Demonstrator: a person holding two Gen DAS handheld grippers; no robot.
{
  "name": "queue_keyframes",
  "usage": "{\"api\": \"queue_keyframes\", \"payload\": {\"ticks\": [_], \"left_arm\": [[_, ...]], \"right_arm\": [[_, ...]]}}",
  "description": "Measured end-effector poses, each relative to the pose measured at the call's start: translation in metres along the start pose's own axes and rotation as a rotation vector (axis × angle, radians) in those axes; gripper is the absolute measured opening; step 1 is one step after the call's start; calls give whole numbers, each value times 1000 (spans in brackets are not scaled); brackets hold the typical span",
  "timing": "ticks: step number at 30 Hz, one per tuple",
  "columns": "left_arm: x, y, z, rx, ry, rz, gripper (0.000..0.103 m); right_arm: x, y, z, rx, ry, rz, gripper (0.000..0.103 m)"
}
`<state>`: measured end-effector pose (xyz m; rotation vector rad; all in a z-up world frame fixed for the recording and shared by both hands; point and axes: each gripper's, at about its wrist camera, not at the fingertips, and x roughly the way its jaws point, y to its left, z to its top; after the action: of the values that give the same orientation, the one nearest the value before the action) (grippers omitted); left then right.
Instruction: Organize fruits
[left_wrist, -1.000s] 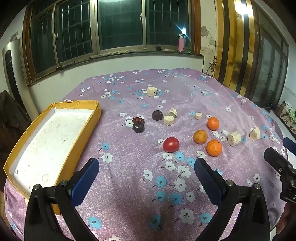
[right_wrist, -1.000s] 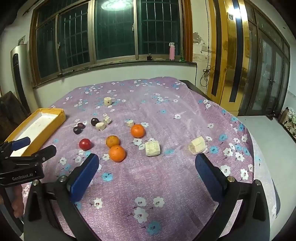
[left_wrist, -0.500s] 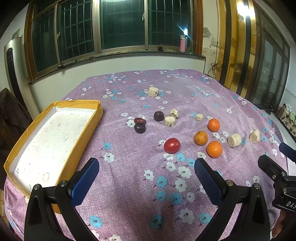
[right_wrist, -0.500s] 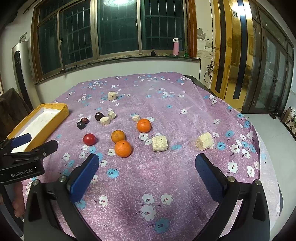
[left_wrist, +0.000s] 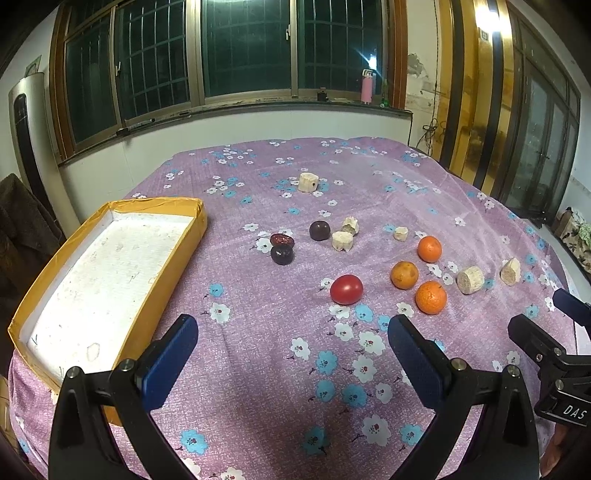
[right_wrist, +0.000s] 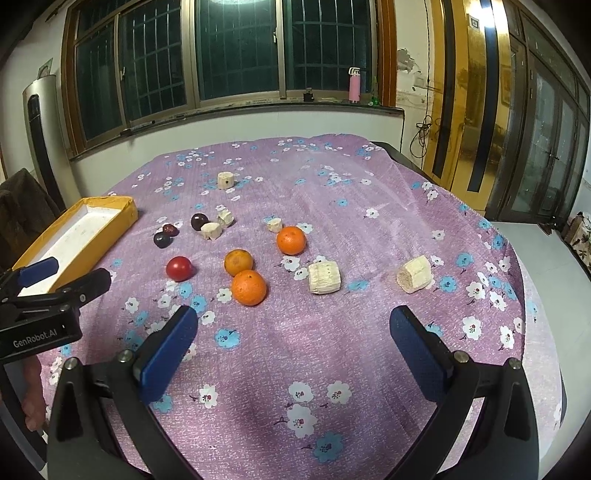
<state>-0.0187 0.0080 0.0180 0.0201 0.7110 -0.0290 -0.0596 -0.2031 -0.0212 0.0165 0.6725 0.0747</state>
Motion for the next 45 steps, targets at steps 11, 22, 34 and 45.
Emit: {"api": "queue_keyframes", "payload": {"ticks": [11,22,34,45], "left_arm": [[0,0,0,1,-1,2,103],[1,0,0,-4,2,-2,103],[2,-1,-2,-3,6,0,103],[9,-2,-3,-4,23,-2,103]], "right_arm": [[1,0,1,-1,3,3,103],[1,0,1,0,2,3,103],[3,2,1,-3,7,3,103],[6,-2,0,-1,11,-1,103]]}}
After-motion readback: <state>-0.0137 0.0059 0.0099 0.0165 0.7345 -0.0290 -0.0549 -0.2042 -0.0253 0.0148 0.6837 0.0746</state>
